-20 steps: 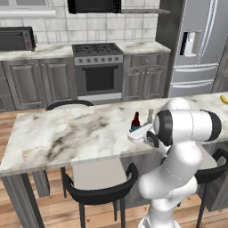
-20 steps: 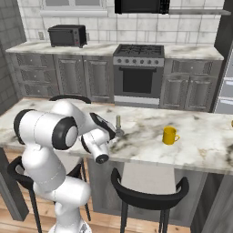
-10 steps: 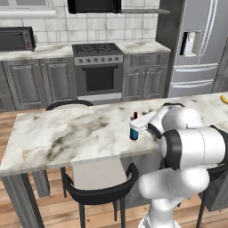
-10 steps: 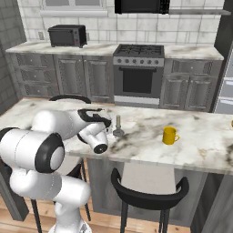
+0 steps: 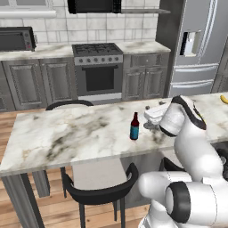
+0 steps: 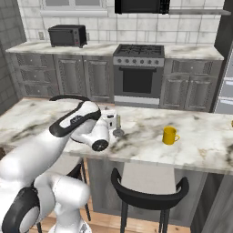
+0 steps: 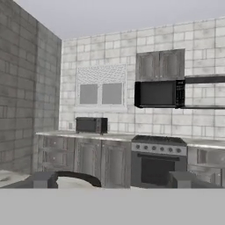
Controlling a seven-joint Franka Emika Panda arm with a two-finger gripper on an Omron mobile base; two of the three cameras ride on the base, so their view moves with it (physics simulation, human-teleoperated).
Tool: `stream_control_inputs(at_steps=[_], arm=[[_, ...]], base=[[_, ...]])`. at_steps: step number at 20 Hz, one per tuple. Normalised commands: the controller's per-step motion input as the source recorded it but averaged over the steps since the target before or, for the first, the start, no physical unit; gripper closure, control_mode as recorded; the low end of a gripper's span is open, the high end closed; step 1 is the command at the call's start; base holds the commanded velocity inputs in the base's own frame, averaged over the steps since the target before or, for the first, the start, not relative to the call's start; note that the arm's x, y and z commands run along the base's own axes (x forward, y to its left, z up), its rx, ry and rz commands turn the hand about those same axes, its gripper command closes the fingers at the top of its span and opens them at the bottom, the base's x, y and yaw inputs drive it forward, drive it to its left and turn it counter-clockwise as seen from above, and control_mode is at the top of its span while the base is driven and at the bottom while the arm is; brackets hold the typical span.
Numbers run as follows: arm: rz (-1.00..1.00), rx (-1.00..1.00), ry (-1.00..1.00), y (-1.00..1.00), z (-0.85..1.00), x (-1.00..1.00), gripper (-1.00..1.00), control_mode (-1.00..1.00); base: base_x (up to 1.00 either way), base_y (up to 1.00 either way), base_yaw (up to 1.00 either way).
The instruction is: Open the cabinet directly in front. Then move the beer and the mug to the dining counter with the candle on it.
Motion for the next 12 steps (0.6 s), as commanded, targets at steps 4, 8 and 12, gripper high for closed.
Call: stream_control_inputs(at_steps=[4, 8, 12], arm=[[0.00, 0.09, -0.30, -1.00, 0.56, -1.00, -1.00, -1.00], [-0.01, 0.16, -0.37, -0.93, -0.04, -1.00, -1.00, -1.00], [0.01, 0.03, -0.01, -0.04, 0.01, 0.00, -1.00, -1.00]], base=[[0.00, 0.00, 0.00], [0.00, 0.00, 0.00], [0.00, 0.00, 0.00]])
